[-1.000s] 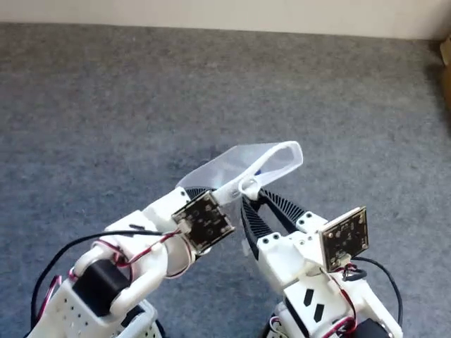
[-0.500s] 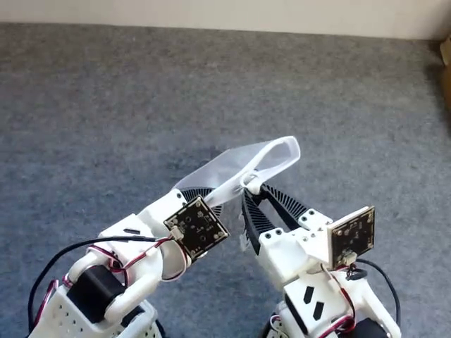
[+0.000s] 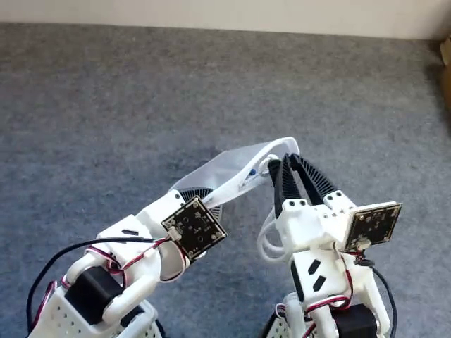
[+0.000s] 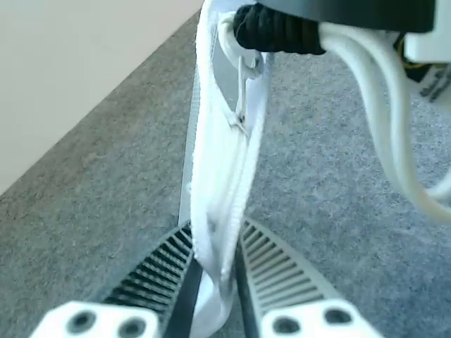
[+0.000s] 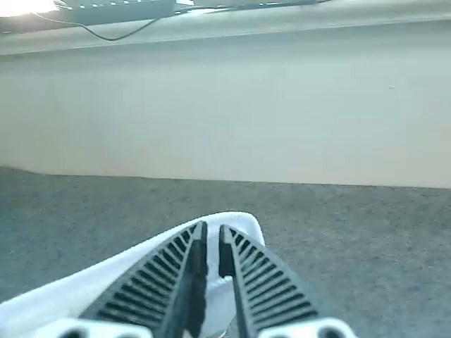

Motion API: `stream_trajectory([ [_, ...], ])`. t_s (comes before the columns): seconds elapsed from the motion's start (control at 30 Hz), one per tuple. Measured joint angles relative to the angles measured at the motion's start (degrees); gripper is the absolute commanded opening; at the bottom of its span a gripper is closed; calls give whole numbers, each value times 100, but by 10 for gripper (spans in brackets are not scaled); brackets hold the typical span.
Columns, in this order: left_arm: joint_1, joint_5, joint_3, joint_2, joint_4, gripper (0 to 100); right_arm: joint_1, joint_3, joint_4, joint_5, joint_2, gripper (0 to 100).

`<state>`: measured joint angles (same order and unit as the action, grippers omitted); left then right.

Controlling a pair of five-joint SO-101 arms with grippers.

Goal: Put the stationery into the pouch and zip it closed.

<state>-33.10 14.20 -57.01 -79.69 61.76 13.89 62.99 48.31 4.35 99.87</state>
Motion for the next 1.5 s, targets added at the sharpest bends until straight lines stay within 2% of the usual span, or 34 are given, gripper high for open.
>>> stream_trajectory([
  [0.37,9,0,0,0,0,4,-202,18,-26,-105,0,9],
  [0.53,9,0,0,0,0,4,-484,-35,413,-123,-9,149],
  [0.63,18,0,0,0,0,5,-440,-404,1125,-123,-9,157],
  [0.8,26,-9,0,0,0,5,334,-967,2066,-123,0,157],
  [0.93,26,-9,0,0,0,5,1046,-1248,2435,-53,0,157],
  [1.1,26,-9,0,0,0,5,1486,-1284,2312,97,0,157],
  [1.37,35,-18,0,-9,0,5,1556,-167,1073,141,0,154],
  [1.5,62,-26,0,-9,0,5,1556,35,782,141,9,44],
])
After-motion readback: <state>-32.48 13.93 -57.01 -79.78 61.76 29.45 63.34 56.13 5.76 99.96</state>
